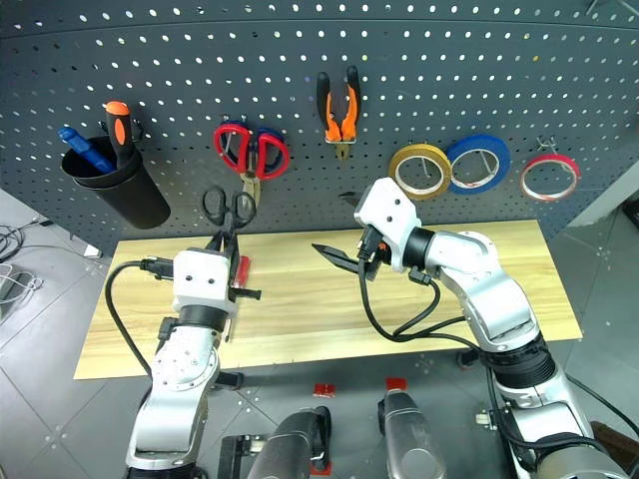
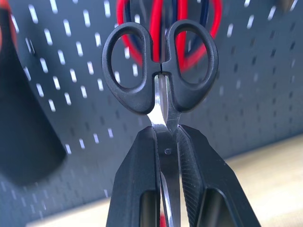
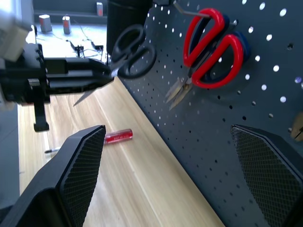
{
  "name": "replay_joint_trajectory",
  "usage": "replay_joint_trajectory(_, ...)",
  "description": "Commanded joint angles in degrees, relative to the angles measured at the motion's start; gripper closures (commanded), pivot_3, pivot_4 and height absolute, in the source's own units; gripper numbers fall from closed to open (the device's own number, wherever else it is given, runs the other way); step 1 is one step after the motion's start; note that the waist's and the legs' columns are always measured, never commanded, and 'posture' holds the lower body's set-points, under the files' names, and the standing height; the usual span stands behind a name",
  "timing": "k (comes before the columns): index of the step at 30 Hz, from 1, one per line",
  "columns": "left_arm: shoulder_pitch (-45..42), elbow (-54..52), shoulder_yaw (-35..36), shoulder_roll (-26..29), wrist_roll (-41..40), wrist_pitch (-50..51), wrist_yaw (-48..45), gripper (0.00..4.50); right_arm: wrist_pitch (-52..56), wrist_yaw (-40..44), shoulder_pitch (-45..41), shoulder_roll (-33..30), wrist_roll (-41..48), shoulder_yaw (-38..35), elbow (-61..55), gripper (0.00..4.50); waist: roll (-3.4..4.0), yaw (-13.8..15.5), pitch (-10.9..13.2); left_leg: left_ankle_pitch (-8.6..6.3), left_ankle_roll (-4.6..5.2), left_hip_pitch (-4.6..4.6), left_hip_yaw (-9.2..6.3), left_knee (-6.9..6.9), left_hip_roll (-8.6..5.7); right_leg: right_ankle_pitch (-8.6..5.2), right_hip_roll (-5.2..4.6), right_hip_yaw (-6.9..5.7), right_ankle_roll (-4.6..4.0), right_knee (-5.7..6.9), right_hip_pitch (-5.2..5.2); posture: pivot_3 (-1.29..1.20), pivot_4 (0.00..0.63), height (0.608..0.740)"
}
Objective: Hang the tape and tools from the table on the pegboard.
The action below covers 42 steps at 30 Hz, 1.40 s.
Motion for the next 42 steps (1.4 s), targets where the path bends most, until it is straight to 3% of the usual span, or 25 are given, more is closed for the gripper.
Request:
replay_joint_trajectory(1, -2.6, -3.6, 1.4, 0.9, 1.3, -1.1, -0.9, 4.23, -1.0, -1.2, -1.8, 0.6, -0.1, -2.0, 0.2, 0.00, 0.00, 0.0, 0.0, 0.00, 0.00, 0.00, 0.01, 0.00, 0.00, 0.00, 0.00, 0.01, 0.00, 0.00, 0.00, -0.25, 0.298, 0.740)
replay_joint_trajectory(15, -9.2, 4.7, 0.8, 2.6, 1.7, -2.1, -4.0, 4.23, -0.9, -2.5, -5.8, 2.8, -0.7, -1.6, 4.7, 0.00, 0.00, -0.2, 0.0, 0.00, 0.01, -0.01, 0.01, -0.01, 0.00, 0.01, 0.01, -0.01, -0.02, 0.00, -0.02, -0.24, 0.297, 0.740)
replay_joint_trajectory(30, -14.5, 11.8, 0.7, 2.7, 2.1, -0.5, -4.6, 4.23, 1.4, -1.3, -7.2, 6.6, 4.2, -2.0, 1.6, 0.00, 0.01, -0.3, 0.0, 0.00, 0.00, -0.01, -0.01, 0.00, 0.00, 0.01, 0.01, -0.01, -0.02, 0.01, -0.03, -0.23, 0.301, 0.740)
replay_joint_trajectory(39, -12.6, 12.7, 2.2, -0.2, -1.2, 8.8, -5.9, 1.44, 4.0, -1.1, -5.2, 5.4, 3.5, -0.6, 0.9, 0.00, 0.01, -0.6, 0.0, 0.00, 0.00, 0.00, 0.00, 0.00, 0.00, 0.01, 0.01, -0.01, -0.02, 0.01, -0.04, -0.24, 0.307, 0.740)
replay_joint_trajectory(42, -11.2, 12.9, 7.1, -1.6, -7.8, 15.2, -8.4, 0.65, 10.3, -3.0, -3.8, 5.5, 4.6, -0.4, -0.5, 0.00, 0.01, -1.1, 0.1, 0.00, 0.00, -0.01, -0.01, -0.01, 0.01, 0.01, 0.01, -0.01, -0.02, 0.00, -0.04, -0.24, 0.323, 0.740)
